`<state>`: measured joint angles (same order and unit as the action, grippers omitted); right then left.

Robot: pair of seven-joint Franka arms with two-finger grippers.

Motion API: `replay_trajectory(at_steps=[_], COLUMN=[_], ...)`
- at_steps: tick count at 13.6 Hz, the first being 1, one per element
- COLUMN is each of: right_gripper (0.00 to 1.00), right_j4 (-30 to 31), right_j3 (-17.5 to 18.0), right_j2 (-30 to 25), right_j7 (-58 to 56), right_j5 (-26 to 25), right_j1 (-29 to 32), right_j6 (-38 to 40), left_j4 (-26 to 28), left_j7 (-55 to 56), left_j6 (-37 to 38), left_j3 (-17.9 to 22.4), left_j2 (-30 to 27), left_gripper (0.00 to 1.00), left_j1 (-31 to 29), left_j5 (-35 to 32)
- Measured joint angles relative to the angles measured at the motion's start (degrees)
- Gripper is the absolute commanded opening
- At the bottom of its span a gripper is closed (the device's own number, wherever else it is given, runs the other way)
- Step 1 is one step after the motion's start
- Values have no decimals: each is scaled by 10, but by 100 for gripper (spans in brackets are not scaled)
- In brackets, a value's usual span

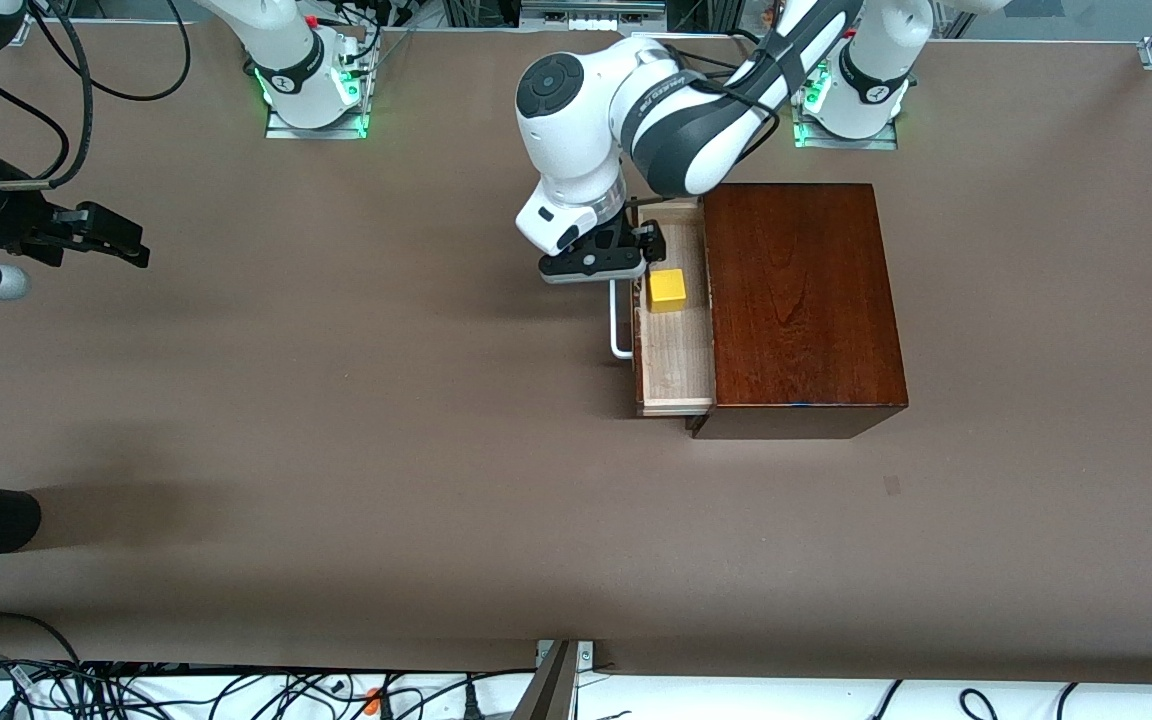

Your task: Open drawer, take yellow block, close drawer

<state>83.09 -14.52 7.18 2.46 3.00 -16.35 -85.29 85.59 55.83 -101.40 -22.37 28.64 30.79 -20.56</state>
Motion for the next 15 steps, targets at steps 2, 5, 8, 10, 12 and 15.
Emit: replay_trajectory(at_steps=[2, 5, 8, 10, 12, 15], right_gripper=[100, 100, 100, 100, 100, 100], right_j4=[0, 0, 0, 0, 0, 0], right_j3=[1, 1, 1, 3, 6, 41], right_j2=[0, 0, 0, 0, 0, 1], right_j7=[0, -1, -1, -1, -1, -5], right_j5=[0, 0, 0, 0, 5, 25], right_j1=[0, 0, 0, -1, -5, -22], right_j6=[1, 5, 6, 6, 6, 10], left_j4=[-34, -90, -122, -127, -127, -127], left_j7=[-36, -106, -216, -286, -359, -479], left_j6=[66, 144, 187, 210, 231, 246], left_j3=[0, 5, 8, 9, 11, 13], left_j2=[-4, -8, -25, -52, -83, -110], left_gripper=[100, 100, 100, 100, 100, 100], left_j1=[0, -12, -70, -124, -192, -295], left_j5=[8, 9, 12, 32, 72, 114])
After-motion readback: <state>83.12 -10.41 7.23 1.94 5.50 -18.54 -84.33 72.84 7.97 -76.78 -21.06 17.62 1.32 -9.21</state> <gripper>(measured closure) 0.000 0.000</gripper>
